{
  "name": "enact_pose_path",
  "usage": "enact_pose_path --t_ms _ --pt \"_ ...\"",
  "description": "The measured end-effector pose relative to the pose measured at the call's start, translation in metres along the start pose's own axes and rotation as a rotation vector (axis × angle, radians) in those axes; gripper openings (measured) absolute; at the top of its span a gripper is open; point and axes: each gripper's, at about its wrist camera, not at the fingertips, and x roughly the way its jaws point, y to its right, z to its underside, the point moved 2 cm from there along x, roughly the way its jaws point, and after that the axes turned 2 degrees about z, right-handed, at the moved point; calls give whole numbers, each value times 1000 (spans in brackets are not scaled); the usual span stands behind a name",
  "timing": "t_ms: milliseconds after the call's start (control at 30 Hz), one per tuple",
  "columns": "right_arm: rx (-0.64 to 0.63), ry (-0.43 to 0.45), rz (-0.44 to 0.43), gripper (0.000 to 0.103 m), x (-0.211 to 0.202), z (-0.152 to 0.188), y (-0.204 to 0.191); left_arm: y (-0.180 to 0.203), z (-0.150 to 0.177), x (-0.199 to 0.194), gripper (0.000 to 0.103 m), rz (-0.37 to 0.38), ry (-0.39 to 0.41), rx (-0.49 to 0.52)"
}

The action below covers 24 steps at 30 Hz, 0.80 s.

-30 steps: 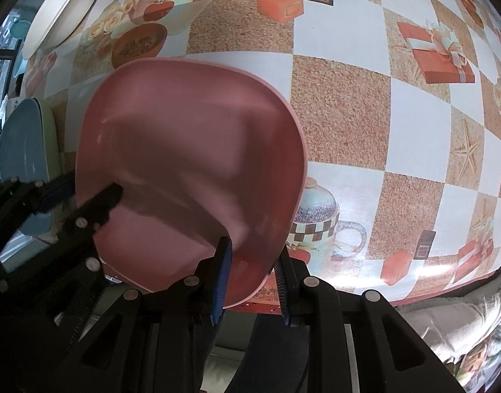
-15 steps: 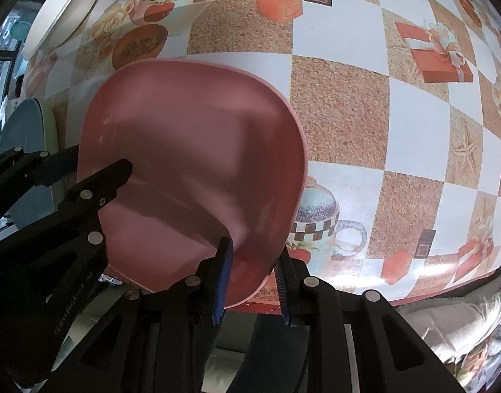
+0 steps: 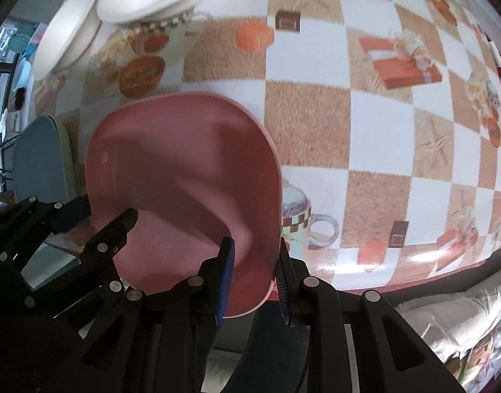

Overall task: Organize plates and bowls
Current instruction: 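Lift the pink plate with both grippers and carry it over the blue plate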

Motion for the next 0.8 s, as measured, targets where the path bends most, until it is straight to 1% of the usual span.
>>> enact_pose_path --t_ms 167,333,433,467,500,633,800 --pt "-17 36 -3 27 -21 0 -8 -17 -5 -26 32 -11 72 -23" --pt "-42 71 -5 27 -40 -4 -24 -35 0 -49 32 -18 126 -45" --pt "-72 102 10 27 -51 -6 -35 -46 11 -56 32 -27 144 -66" --pt "-85 110 15 27 -61 -18 -35 -45 15 -59 32 -29 149 -73" --pt "-92 117 15 27 -62 -18 -36 -50 18 -62 32 -31 157 -83" --pt "-119 131 10 27 -71 -20 -51 -63 13 -73 32 -22 174 -125" --pt "-176 149 17 27 -74 -18 -68 -81 17 -82 32 -29 201 -165"
